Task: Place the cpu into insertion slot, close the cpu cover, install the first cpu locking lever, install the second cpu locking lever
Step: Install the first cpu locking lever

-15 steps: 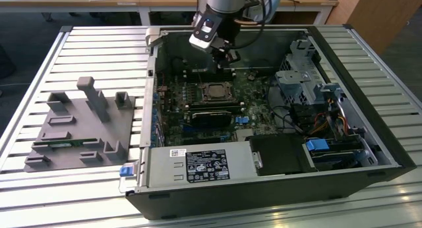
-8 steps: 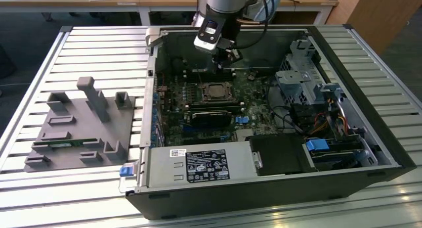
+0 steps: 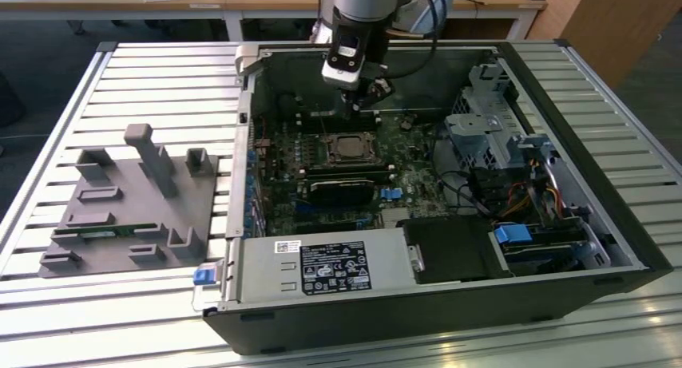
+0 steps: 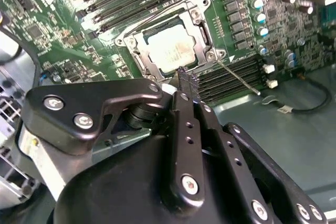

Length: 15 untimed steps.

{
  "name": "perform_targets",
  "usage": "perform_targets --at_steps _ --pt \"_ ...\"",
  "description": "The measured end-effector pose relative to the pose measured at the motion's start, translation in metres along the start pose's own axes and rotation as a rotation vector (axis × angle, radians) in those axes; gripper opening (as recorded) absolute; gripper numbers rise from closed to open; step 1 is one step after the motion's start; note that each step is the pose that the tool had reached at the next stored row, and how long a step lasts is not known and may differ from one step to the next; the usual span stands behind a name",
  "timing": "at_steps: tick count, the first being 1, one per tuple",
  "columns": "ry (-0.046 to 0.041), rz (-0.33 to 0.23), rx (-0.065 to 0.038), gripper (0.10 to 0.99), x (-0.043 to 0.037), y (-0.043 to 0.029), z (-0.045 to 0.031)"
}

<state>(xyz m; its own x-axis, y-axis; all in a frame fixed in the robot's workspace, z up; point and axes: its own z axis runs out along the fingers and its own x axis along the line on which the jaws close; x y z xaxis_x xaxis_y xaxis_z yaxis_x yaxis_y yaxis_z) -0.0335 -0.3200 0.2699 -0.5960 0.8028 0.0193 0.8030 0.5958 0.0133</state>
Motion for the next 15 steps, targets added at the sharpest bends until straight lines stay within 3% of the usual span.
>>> perform_targets --at_steps 15 --pt "0.0039 -0.237 0.004 0.106 0.0 0.0 0.001"
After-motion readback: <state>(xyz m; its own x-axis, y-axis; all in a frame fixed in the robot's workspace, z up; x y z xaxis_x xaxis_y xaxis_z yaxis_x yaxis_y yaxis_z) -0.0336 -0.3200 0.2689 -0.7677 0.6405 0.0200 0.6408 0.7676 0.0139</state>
